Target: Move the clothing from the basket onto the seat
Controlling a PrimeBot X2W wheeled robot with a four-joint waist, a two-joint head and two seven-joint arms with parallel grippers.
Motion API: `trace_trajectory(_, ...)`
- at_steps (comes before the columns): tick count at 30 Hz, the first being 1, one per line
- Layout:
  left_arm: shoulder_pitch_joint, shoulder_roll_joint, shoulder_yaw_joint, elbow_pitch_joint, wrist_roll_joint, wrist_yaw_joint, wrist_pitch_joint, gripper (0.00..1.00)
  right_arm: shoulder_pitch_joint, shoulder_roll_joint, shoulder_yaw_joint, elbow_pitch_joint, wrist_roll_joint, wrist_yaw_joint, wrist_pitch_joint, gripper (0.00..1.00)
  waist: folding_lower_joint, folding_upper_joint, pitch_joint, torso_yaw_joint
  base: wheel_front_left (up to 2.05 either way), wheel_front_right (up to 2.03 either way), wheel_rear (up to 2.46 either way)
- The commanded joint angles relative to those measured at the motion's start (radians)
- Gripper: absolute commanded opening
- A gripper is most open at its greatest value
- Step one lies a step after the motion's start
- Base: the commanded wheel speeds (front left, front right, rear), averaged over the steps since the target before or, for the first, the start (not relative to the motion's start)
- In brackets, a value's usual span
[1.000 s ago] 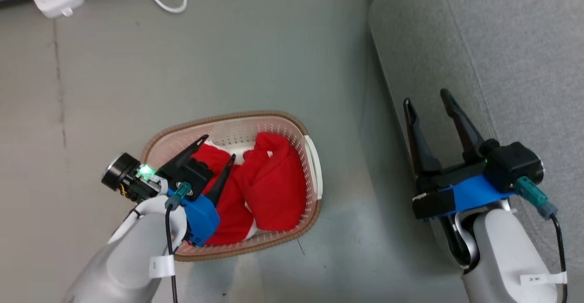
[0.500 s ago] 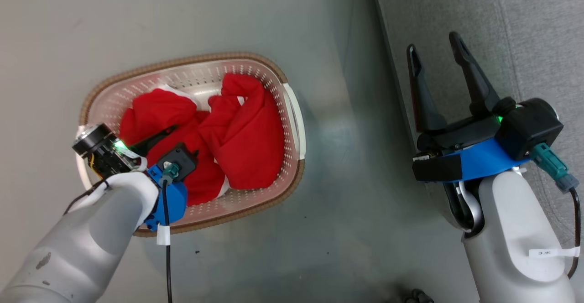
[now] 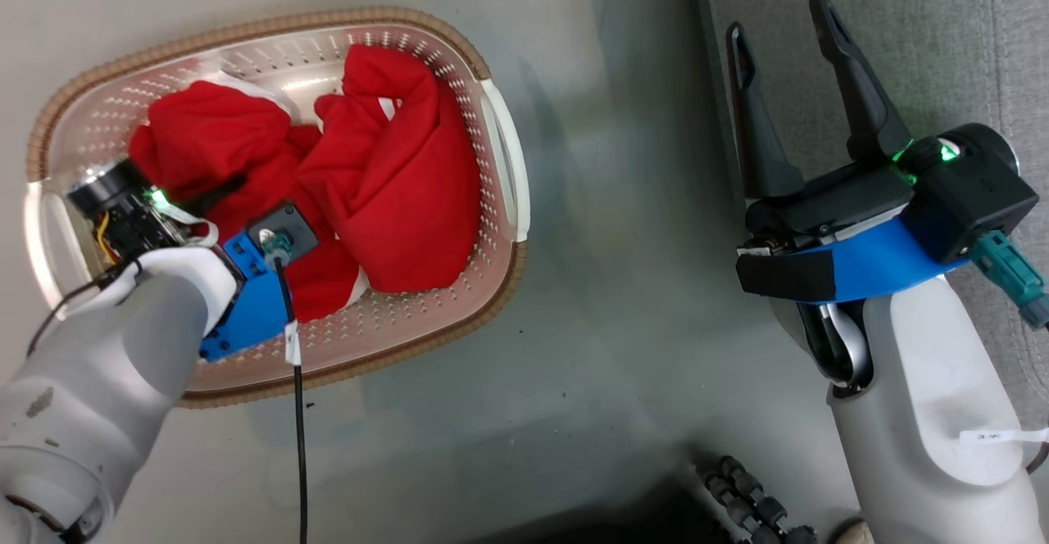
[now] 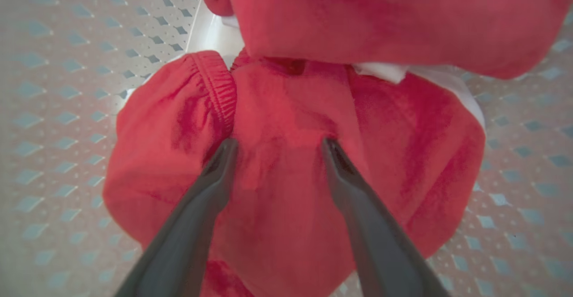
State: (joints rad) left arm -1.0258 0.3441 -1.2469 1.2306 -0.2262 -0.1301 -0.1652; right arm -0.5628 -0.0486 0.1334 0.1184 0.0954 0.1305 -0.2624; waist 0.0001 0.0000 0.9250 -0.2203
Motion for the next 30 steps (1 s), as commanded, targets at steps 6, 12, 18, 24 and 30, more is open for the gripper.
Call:
trace_trajectory(6,-0.071,0.015,-0.018,0.029,0.016,-0.001,0.049,1.00,-0.015,-0.003,0.004,-0.026,0.006,0.000,-0.004,1.00,-0.0001,0.0000,0.064,-0.019,0.00,0.00,0.00)
trace_trajectory(12,-0.088,0.018,-0.026,0.041,0.001,-0.001,0.106,1.00,-0.017,-0.004,0.007,-0.037,0.012,0.000,-0.004,1.00,-0.0001,0.0000,0.101,-0.029,0.00,0.00,0.00)
trace_trajectory(18,-0.089,0.006,-0.031,0.046,-0.011,-0.001,0.149,1.00,-0.015,-0.004,0.002,-0.042,0.011,0.000,-0.002,1.00,-0.0001,0.0000,0.118,-0.029,0.00,0.00,0.00)
trace_trajectory(24,-0.065,-0.004,-0.034,0.045,-0.016,-0.001,0.180,0.00,-0.019,-0.005,-0.001,-0.044,0.004,0.000,-0.002,1.00,-0.0001,0.0000,0.109,-0.026,0.00,0.00,0.00)
trace_trajectory(30,-0.061,-0.016,-0.035,0.031,-0.027,-0.001,0.173,0.00,-0.016,-0.005,-0.007,-0.042,-0.005,0.000,-0.002,1.00,-0.0001,0.0000,0.091,-0.018,0.00,0.00,0.00)
